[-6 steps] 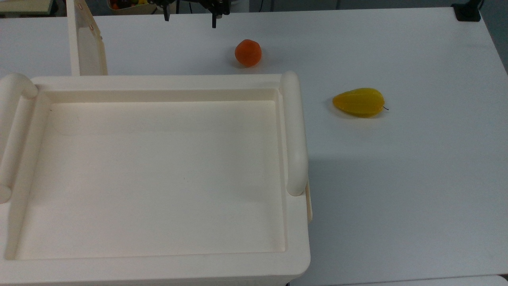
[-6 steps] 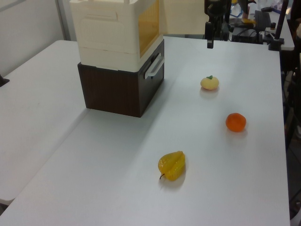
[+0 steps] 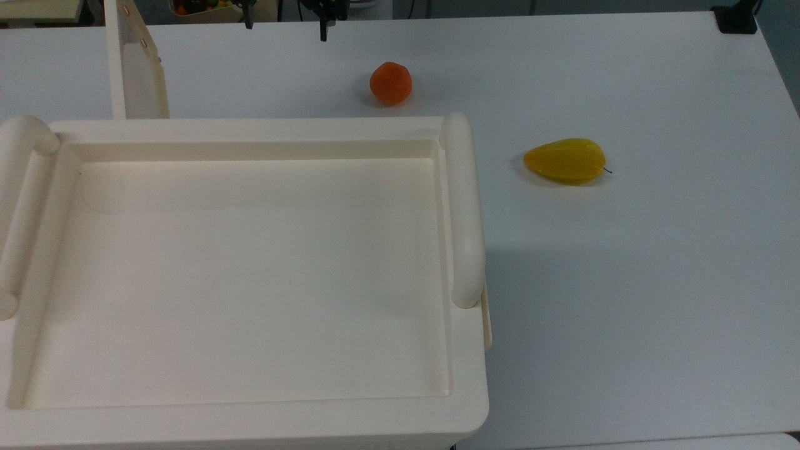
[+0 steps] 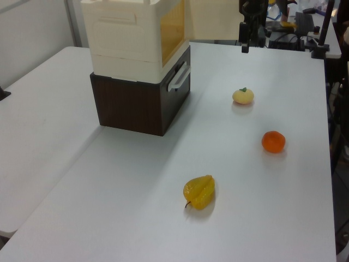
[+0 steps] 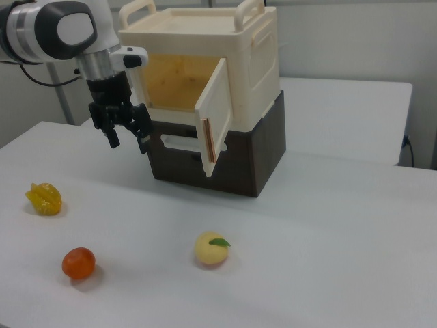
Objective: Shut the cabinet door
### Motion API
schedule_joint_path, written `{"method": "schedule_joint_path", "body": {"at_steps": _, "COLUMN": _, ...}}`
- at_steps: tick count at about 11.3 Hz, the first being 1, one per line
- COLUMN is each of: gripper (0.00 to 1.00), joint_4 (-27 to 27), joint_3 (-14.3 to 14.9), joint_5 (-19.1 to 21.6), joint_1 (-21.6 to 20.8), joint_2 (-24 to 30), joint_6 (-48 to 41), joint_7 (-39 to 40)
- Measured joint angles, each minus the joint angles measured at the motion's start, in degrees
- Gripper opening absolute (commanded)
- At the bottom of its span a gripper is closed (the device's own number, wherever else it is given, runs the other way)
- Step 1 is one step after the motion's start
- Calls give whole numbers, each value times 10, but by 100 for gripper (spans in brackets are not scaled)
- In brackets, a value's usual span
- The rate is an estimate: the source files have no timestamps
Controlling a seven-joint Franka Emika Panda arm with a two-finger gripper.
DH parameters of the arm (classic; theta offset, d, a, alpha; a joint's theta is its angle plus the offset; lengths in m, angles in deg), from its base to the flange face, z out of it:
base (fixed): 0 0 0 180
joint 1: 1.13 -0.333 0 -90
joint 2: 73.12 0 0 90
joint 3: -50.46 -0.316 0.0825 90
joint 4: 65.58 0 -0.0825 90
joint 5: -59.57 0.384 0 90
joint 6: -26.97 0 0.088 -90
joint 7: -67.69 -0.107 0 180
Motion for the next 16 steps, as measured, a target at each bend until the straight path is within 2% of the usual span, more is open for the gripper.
{"method": "schedule_joint_path", "body": {"at_steps": 1, "gripper": 100, "joint_4": 0, "joint_3": 0, "joint_5": 0, "joint_1": 0, "joint_2": 0, "joint_6": 0, "joint_7": 0}}
{"method": "schedule_joint_path", "body": {"at_steps": 2, "gripper": 87, "joint_4": 0, "joint_3": 0, "joint_5": 0, "joint_1": 0, "joint_2": 0, "joint_6": 0, "joint_7": 0}}
{"method": "schedule_joint_path", "body": {"at_steps": 5, "gripper": 16, "joint_4": 0, "joint_3": 0, "joint_5": 0, "joint_1": -1, "joint_2": 0, "joint_6": 0, "joint_7": 5}}
{"method": "schedule_joint_path", "body": {"at_steps": 6, "gripper": 0, "joint_4": 0, "joint_3": 0, "joint_5": 1, "joint_1": -1, "joint_2": 0, "joint_6": 0, "joint_7": 13}}
{"method": "schedule_joint_path", "body": {"at_steps": 13, "gripper": 0, "joint_4": -2, "joint_3": 0, "joint_5": 3, "joint_1": -1, "joint_2": 0, "joint_6": 1, "joint_7": 21}}
{"method": "schedule_joint_path", "body": {"at_steps": 16, "gripper": 0, "joint_4": -27, "joint_3": 0, "joint_5": 4, "joint_1": 12, "joint_2": 1, "joint_6": 7, "joint_7": 21}}
